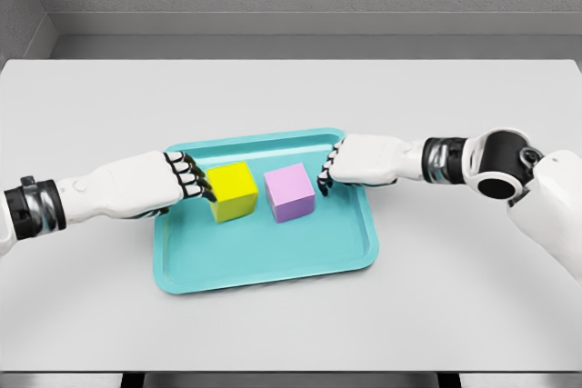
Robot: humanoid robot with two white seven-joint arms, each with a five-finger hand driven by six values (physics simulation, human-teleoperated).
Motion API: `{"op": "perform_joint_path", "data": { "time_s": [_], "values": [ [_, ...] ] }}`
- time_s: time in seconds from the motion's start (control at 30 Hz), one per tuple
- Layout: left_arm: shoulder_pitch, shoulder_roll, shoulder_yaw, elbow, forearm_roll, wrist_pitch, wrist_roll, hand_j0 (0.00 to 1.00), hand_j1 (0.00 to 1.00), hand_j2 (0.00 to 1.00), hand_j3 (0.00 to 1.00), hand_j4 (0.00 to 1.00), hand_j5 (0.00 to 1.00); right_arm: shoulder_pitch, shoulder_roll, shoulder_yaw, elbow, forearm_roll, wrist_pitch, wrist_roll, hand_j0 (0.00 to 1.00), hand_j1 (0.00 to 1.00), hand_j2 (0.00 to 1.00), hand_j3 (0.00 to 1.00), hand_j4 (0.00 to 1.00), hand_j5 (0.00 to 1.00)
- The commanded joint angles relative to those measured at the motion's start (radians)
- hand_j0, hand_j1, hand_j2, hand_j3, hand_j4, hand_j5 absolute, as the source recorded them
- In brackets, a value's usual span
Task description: Push two cubes
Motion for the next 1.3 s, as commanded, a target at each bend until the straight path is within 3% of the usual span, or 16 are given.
{"op": "perform_joint_path", "data": {
  "time_s": [0.0,1.0,1.2,1.27],
  "values": [
    [0.0,-0.001,0.0,0.0,0.005,0.002,0.0,0.79,0.79,0.79,0.79,0.79,0.79,0.0,0.002,0.0,-0.01,-0.003,0.003,0.0,0.55,0.55,0.55,0.55,0.55,0.55],
    [-0.015,0.073,0.016,0.031,0.015,0.002,0.0,0.8,0.8,0.8,0.8,0.8,0.8,-0.018,0.065,0.029,0.02,0.006,0.003,0.0,0.55,0.55,0.55,0.55,0.55,0.55],
    [-0.021,0.073,0.017,0.031,0.015,0.002,0.0,0.8,0.8,0.8,0.8,0.8,0.8,-0.017,0.005,0.02,0.005,-0.005,0.003,0.0,0.55,0.55,0.55,0.55,0.55,0.55],
    [-0.023,0.077,0.017,0.032,0.015,0.002,0.0,0.8,0.8,0.8,0.8,0.8,0.8,-0.011,-0.056,0.014,-0.099,-0.009,0.003,0.0,0.55,0.55,0.55,0.55,0.55,0.55]
  ]
}}
